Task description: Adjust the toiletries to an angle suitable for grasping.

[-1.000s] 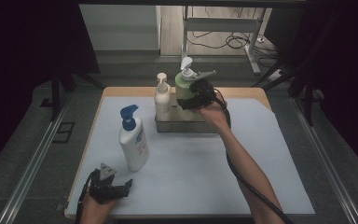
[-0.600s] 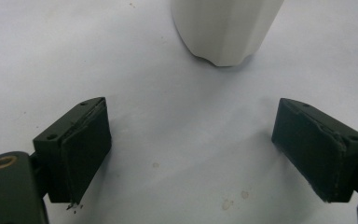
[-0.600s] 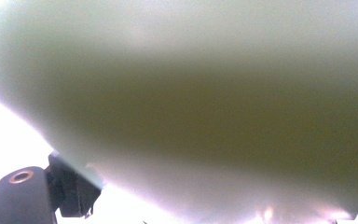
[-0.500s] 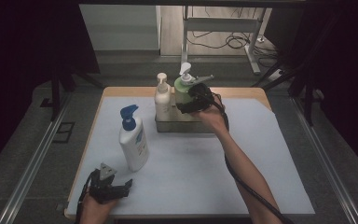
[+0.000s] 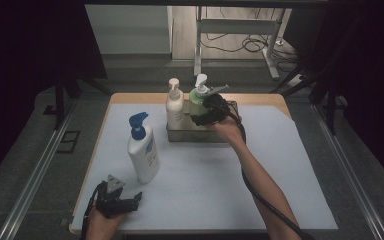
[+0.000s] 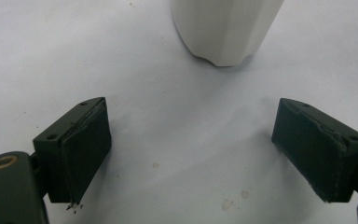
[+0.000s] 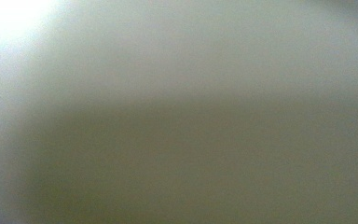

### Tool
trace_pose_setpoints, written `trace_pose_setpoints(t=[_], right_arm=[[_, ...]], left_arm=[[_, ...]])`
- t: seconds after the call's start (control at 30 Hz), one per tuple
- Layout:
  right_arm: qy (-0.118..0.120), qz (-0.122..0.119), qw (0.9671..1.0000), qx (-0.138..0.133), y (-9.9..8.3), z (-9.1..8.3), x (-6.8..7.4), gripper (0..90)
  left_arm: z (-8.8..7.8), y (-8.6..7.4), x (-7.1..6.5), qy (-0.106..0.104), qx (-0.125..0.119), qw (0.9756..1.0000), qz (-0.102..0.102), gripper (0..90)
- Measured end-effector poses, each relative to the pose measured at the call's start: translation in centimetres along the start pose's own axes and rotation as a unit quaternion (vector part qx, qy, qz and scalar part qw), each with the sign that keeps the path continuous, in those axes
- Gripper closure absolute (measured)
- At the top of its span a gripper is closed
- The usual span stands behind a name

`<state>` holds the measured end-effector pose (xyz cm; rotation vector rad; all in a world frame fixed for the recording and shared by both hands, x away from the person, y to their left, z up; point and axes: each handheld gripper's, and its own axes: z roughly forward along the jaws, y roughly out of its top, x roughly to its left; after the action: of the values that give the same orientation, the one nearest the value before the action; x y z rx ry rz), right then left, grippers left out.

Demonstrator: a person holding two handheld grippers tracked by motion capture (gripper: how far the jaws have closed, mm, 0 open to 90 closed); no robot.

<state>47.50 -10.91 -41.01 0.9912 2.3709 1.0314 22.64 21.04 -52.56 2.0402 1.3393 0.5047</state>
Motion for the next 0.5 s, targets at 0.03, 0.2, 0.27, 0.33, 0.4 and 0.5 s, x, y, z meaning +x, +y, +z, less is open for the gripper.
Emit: trace_pose_setpoints(t=[0.03, 0.2, 0.27, 0.33, 0.4, 0.5], right_arm=[[0.001, 0.001, 1.0, 0.002, -0.1, 0.1, 0.0, 13.0], [0.003, 0.006, 0.9999, 0.009, -0.5, 0.7, -0.1, 13.1], [0.002, 0.008, 0.9999, 0.013, -0.7, 0.8, -0.1, 13.1], [0.003, 0.01, 0.9999, 0.014, -0.8, 0.9, -0.2, 13.0], [0.005, 0.012, 0.9998, 0.014, -0.9, 1.0, -0.2, 13.0], [0.006, 0.01, 0.9998, 0.015, -1.0, 1.2, -0.2, 13.0]], left_arm=[[0.0, 0.0, 0.0, 0.0, 0.0, 1.0, 0.0, 11.3], [0.0, 0.0, 0.0, 0.0, 0.0, 1.0, 0.0, 11.2], [0.0, 0.0, 0.0, 0.0, 0.0, 1.0, 0.0, 11.3], [0.0, 0.0, 0.0, 0.0, 0.0, 1.0, 0.0, 11.3], [0.0, 0.0, 0.0, 0.0, 0.0, 1.0, 0.0, 11.3], [0.0, 0.0, 0.0, 0.0, 0.0, 1.0, 0.0, 11.3]])
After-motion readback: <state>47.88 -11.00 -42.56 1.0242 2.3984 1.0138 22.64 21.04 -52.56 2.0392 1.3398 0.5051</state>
